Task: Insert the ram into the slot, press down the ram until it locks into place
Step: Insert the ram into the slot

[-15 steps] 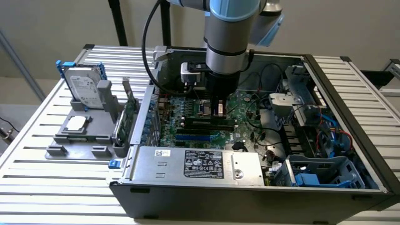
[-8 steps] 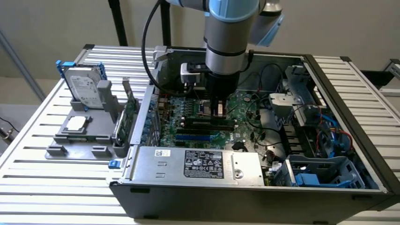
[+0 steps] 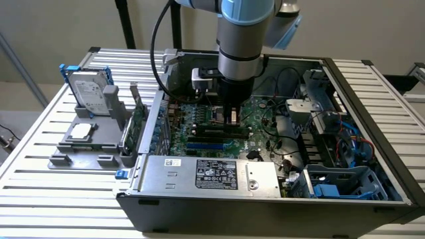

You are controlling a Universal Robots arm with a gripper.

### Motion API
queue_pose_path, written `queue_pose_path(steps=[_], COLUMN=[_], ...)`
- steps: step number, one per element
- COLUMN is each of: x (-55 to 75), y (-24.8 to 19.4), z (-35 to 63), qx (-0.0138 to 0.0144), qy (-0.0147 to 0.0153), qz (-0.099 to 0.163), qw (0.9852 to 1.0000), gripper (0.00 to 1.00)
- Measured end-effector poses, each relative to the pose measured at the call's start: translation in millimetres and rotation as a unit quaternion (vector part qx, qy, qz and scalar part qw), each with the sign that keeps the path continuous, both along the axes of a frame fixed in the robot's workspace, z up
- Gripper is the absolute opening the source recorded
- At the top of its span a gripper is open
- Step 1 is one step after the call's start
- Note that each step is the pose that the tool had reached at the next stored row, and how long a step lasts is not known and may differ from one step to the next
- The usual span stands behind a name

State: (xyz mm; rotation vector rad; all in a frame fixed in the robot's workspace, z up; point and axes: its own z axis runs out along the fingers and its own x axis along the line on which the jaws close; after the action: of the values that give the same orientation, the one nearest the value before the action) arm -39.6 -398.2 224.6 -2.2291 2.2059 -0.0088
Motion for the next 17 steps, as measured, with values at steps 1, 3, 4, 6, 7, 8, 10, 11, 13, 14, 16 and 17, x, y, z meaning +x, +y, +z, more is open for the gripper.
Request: queue_pose_path(steps=[1, 3, 4, 6, 7, 8, 10, 11, 13, 14, 16, 17], x=[0.0, -0.1, -0.1, -0.4, -0.8, -1.3, -2.7, -3.6, -5.5, -6.2, -6.4, -6.4], y=[0.0, 0.0, 0.0, 0.0, 0.0, 0.0, 0.0, 0.0, 0.0, 0.0, 0.0, 0.0], z=[0.0, 0.0, 1.0, 5.5, 7.6, 9.6, 13.2, 14.8, 16.8, 16.9, 16.9, 17.0], qx=[-0.0001, 0.0000, 0.0001, 0.0002, 0.0002, 0.0003, 0.0003, 0.0002, 0.0002, 0.0004, 0.0004, 0.0004], qy=[0.0000, 0.0000, 0.0000, 0.0009, 0.0015, 0.0022, 0.0037, 0.0046, 0.0059, 0.0059, 0.0060, 0.0060], qz=[0.000, 0.000, 0.000, 0.000, 0.000, 0.000, 0.000, 0.000, 0.000, 0.000, 0.000, 0.000], qw=[1.0000, 1.0000, 1.0000, 1.0000, 1.0000, 1.0000, 1.0000, 1.0000, 1.0000, 1.0000, 1.0000, 1.0000], gripper=[0.15, 0.21, 0.21, 0.21, 0.21, 0.21, 0.21, 0.21, 0.21, 0.21, 0.12, 0.11])
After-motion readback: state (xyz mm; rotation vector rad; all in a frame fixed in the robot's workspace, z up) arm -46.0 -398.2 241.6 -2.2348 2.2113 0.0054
